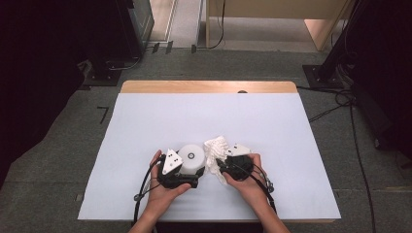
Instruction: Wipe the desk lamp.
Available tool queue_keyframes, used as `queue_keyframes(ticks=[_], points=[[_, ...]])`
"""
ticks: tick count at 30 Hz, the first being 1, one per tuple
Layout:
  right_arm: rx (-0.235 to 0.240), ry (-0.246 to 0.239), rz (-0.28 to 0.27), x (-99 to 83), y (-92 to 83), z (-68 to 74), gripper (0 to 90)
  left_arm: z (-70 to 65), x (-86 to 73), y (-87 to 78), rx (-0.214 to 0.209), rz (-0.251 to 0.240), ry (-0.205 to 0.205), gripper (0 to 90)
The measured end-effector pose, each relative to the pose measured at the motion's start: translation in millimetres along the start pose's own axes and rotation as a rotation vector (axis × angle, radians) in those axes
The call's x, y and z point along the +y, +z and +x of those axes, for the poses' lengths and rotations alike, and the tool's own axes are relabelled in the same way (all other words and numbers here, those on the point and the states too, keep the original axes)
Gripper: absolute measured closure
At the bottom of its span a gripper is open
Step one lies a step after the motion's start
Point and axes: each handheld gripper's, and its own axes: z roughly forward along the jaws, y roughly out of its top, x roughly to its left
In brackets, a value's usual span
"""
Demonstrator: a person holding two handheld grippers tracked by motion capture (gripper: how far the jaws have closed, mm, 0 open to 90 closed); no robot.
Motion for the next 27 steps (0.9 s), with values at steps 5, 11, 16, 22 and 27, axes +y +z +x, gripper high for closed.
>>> queue_keyframes(ticks=[5, 11, 16, 22, 27], points=[[0.039, 0.005, 0.027, -1.1, 0.7, 1.5, 77.8, 2.3, -1.2, -1.3, -0.009, -0.017, 0.018, 8.0], [0.096, 0.036, -0.083, 2.6, -15.9, -4.9, 81.8, 22.7, -0.4, -5.1, -0.214, -0.02, 0.055, 8.5], [0.033, 0.05, -0.296, 15.1, -50.6, -3.3, 81.6, 34.5, -1.3, -4.9, -0.291, -0.031, -0.01, 8.5], [-0.224, -0.082, -0.319, 16.9, -50.2, 20.3, 81.4, 20.3, 1.2, -0.8, -0.316, -0.014, 0.043, 8.5], [-0.014, -0.114, -0.347, 16.0, -50.2, 28.2, 80.9, 22.8, 2.8, -0.8, -0.306, -0.004, 0.028, 8.5]])
